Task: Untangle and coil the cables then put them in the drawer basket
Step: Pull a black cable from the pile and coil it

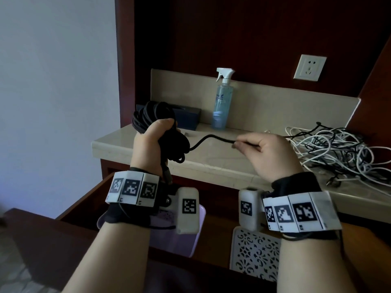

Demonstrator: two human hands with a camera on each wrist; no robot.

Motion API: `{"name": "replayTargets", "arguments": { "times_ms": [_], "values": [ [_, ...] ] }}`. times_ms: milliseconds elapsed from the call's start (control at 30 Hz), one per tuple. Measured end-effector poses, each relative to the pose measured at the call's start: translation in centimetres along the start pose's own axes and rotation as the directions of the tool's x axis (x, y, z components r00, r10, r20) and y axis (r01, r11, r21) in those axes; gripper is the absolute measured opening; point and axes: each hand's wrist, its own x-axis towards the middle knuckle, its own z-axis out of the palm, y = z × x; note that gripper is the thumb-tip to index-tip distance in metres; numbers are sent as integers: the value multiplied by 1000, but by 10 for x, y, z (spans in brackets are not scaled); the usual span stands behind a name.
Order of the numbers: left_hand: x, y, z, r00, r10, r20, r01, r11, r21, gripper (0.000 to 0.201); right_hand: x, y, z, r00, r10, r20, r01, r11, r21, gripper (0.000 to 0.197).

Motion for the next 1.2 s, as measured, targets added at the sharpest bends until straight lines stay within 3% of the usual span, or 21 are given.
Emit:
{"name": "replayTargets", "arguments": {
  "times_ms": [167,267,367,433,500,567,667,800,900,967,1033,1133,1200],
  "values": [
    [12,8,-3,1000,20,-5,-19,989,146,55,5,-18,-21,944,-151,295,154,988,11,11],
    [18,14,3,999,-7,46,-5,968,251,41,16,-33,-30,868,-275,414,251,961,113,11],
    [20,19,12,985,-97,143,45,944,327,46,34,-46,-41,845,-360,395,314,933,179,8],
    [19,20,19,962,-166,218,73,923,378,28,50,-46,-45,852,-434,294,404,901,160,12],
    [18,19,27,930,-242,275,130,920,369,24,66,-42,-43,836,-508,206,499,861,100,16],
    [16,19,34,896,-290,335,173,925,338,24,78,-35,-40,844,-519,137,514,855,75,19],
    [18,18,40,808,-369,459,247,920,305,27,89,-23,-38,849,-527,36,522,848,89,22],
    [20,15,53,673,-450,586,287,890,354,32,96,-24,-34,814,-578,50,557,803,211,4],
    [20,11,64,610,-436,662,292,900,324,42,103,-27,-37,788,-611,73,583,780,230,4],
    [20,8,70,614,-418,669,254,908,334,34,109,-24,-45,800,-586,130,548,801,242,5],
    [18,3,79,641,-393,659,220,917,333,26,116,-18,-53,788,-571,231,529,819,223,27],
    [14,-5,91,660,-306,687,165,950,265,30,127,-4,-56,778,-529,338,496,848,186,55],
    [13,-9,96,710,-222,668,131,974,184,36,131,11,-58,830,-475,293,429,879,208,52]
  ]
}}
